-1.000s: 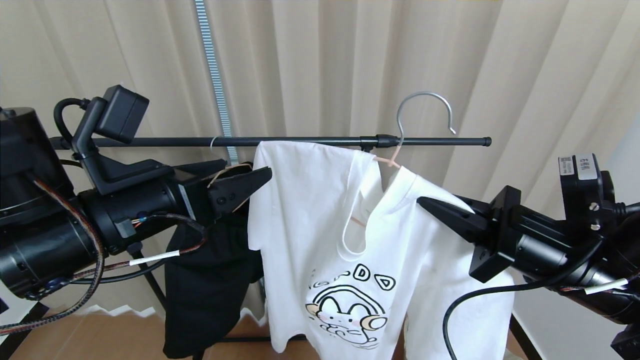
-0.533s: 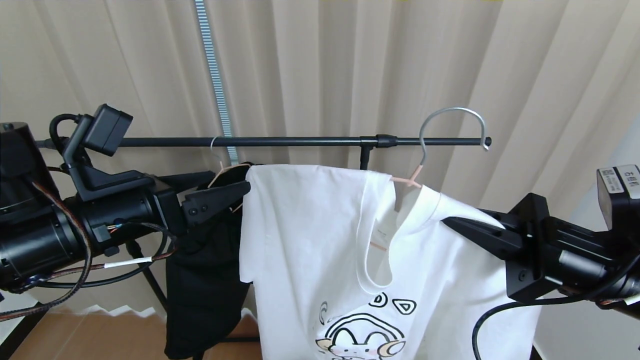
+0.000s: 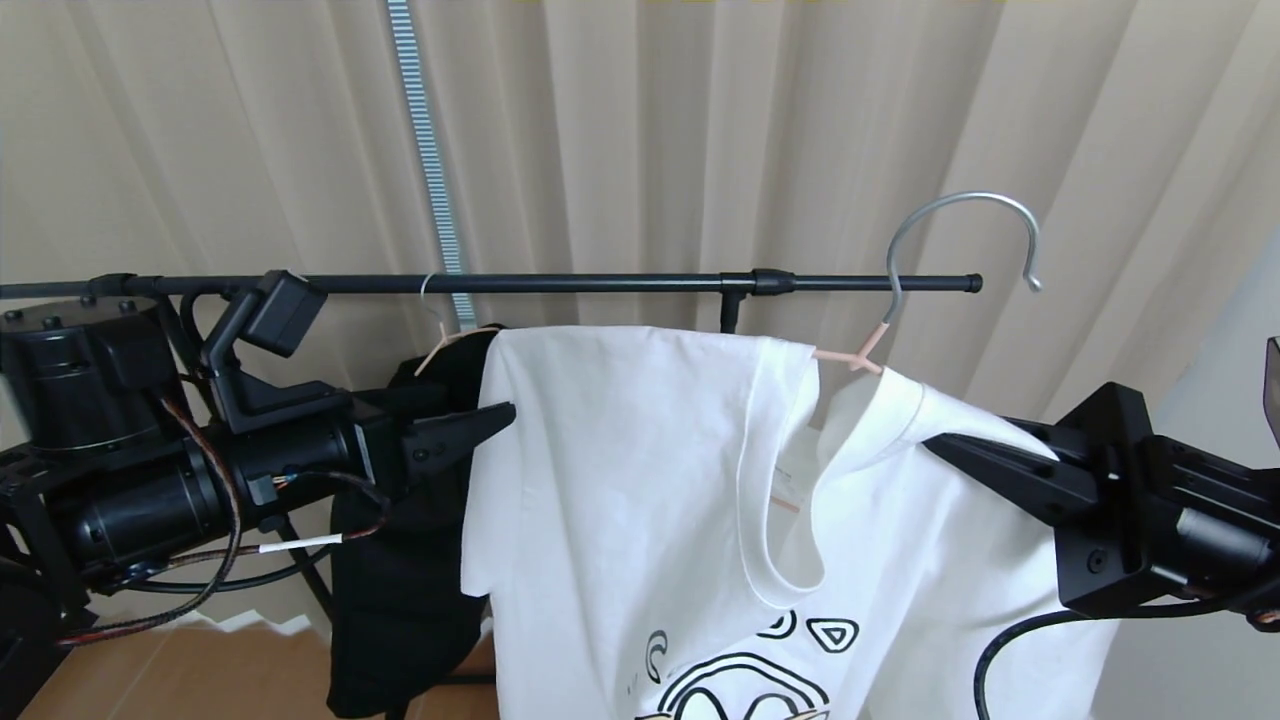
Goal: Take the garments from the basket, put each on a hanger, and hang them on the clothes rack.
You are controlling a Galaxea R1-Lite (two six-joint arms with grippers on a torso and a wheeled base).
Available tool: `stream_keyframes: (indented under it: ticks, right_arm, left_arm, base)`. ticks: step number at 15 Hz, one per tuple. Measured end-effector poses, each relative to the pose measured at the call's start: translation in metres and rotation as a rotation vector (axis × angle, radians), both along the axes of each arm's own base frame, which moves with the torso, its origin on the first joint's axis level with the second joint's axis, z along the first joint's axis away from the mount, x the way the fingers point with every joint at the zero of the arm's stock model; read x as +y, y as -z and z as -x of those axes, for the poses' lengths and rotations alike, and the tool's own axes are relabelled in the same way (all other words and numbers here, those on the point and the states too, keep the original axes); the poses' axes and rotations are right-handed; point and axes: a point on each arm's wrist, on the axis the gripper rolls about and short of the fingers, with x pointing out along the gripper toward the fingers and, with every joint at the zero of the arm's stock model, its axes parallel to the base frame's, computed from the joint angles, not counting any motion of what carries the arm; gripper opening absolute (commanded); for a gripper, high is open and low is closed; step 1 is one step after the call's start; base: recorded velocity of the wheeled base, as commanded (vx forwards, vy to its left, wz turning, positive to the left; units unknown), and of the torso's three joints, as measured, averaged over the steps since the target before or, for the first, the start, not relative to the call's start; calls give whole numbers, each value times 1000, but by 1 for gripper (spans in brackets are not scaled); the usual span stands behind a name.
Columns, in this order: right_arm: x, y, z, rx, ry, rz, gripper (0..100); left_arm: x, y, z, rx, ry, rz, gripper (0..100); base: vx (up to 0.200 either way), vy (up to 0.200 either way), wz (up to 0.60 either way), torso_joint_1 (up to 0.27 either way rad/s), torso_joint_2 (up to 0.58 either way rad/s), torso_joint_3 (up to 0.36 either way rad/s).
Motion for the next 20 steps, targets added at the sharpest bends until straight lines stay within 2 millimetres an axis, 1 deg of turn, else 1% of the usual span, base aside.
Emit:
stream_keyframes:
  ticks: [2, 3, 6, 9, 20]
  right_arm:
    - [0, 0, 1, -1, 0, 0, 0]
    - [0, 1, 1, 2, 0, 1, 0]
    - [0, 2, 1, 8, 0, 3, 0]
    - [0, 2, 0, 8, 0, 3, 0]
    - [-1, 0, -2, 4, 5, 1, 0]
  left_arm:
    - [-2, 5, -5, 21, 0, -2, 100]
    - [-3, 7, -8, 27, 1, -3, 0]
    - [-8, 9, -11, 20, 16, 0, 0]
    - [-8, 12, -10, 31, 17, -2, 0]
    - [10, 26, -6, 70, -53, 1, 0]
  base:
    - [0, 0, 0, 0, 0, 0]
    - [0, 0, 0, 0, 0, 0]
    - [0, 0, 0, 0, 0, 0]
    - [0, 0, 0, 0, 0, 0]
    - [0, 0, 0, 0, 0, 0]
